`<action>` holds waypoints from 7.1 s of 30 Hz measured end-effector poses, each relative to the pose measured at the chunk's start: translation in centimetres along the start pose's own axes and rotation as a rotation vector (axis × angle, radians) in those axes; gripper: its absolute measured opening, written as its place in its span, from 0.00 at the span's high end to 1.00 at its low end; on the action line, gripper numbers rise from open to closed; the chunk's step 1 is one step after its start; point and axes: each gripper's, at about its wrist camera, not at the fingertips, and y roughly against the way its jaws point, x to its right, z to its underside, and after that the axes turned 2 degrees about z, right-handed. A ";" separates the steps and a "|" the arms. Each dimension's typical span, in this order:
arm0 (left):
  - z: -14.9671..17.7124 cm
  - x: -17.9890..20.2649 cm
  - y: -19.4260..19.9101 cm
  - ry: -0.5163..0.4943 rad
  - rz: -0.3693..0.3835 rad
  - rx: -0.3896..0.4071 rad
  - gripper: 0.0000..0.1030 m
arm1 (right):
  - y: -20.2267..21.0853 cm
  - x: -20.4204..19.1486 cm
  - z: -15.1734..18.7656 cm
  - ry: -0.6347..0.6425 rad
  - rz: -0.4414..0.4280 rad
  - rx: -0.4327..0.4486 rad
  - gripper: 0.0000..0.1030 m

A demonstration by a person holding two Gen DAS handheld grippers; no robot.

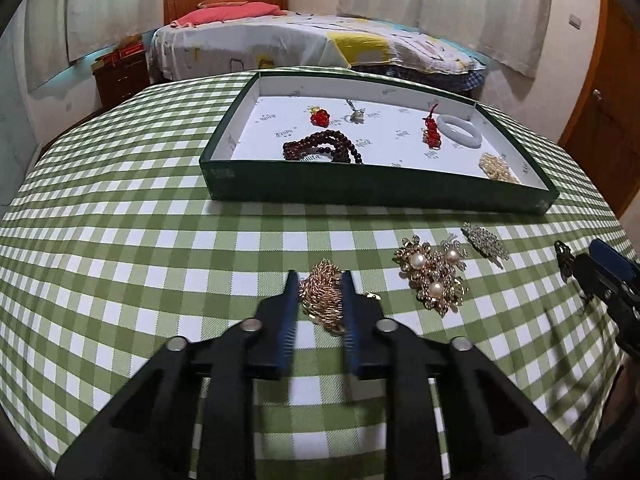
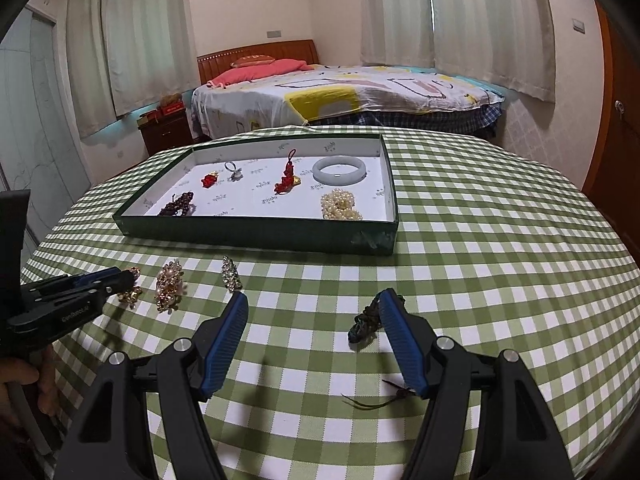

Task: Organize jewelry
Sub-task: 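Move the left tool to the gold chain and grasp it, then grasp the black cord necklace pendant with the right tool while the left tool holds the chain, then carry the gold chain and black necklace into the tray and open both tools, then move the right tool to the long silver rhinestone brooch and grasp it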

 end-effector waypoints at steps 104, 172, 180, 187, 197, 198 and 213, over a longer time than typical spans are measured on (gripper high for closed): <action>-1.8 -1.2 7.3 0.028 0.017 0.165 0.89 | 2.5 0.7 -1.7 -0.026 -0.046 0.022 0.83; -13.4 4.6 -10.9 -0.053 0.079 -0.010 0.89 | -13.3 -1.1 -10.6 0.006 -0.087 -0.112 0.83; -13.4 4.3 -10.9 -0.036 0.072 -0.009 0.64 | -13.2 -1.0 -10.6 0.003 -0.079 -0.102 0.68; -13.6 4.2 -10.3 -0.040 0.060 0.011 0.47 | -12.6 -0.9 -10.5 0.006 -0.069 -0.087 0.54; -13.3 4.0 -8.3 -0.048 0.032 0.054 0.30 | -11.0 -0.5 -10.7 0.003 -0.043 -0.048 0.41; -13.3 4.0 -8.1 -0.049 0.032 0.056 0.29 | -10.8 -0.5 -10.7 0.001 -0.043 -0.047 0.40; -11.4 2.7 -1.7 -0.020 0.005 0.157 0.27 | -5.9 -1.1 -9.2 0.009 -0.045 -0.003 0.40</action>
